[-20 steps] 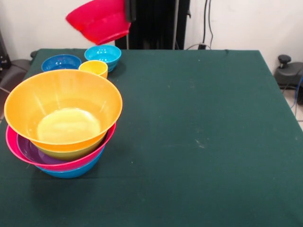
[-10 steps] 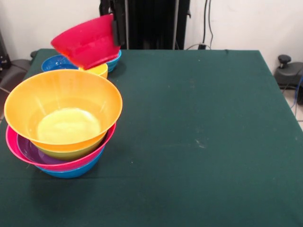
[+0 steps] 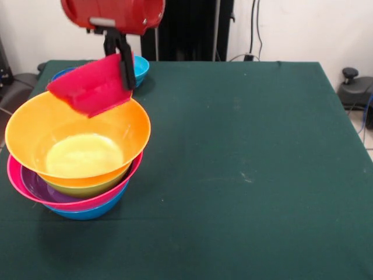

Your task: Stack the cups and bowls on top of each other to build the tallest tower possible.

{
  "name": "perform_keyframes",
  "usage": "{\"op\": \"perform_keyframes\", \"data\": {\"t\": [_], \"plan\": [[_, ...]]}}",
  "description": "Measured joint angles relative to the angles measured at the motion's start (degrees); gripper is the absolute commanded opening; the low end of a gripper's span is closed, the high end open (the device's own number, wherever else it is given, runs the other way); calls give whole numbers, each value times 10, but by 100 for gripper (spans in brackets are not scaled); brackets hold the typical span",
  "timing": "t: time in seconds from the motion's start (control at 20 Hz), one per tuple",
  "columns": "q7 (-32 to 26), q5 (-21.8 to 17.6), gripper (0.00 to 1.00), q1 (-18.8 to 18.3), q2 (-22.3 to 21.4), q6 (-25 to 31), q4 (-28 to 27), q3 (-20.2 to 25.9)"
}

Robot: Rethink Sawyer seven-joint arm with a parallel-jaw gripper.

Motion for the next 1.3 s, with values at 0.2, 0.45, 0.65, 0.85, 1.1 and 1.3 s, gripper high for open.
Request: {"op": "perform_keyframes", "data": {"t": [0.2, 0.45, 0.65, 0.85, 1.1, 1.3], "plan": [[0, -6, 0, 0, 24, 20, -27, 6], [0, -8, 0, -5, 39, 23, -36, 18], [0, -10, 0, -10, 44, 23, -36, 24], [0, -16, 0, -19, 48, 23, -35, 29], [0, -27, 0, -40, 48, 23, -31, 34], [0, -28, 0, -54, 48, 23, -27, 35]]}}
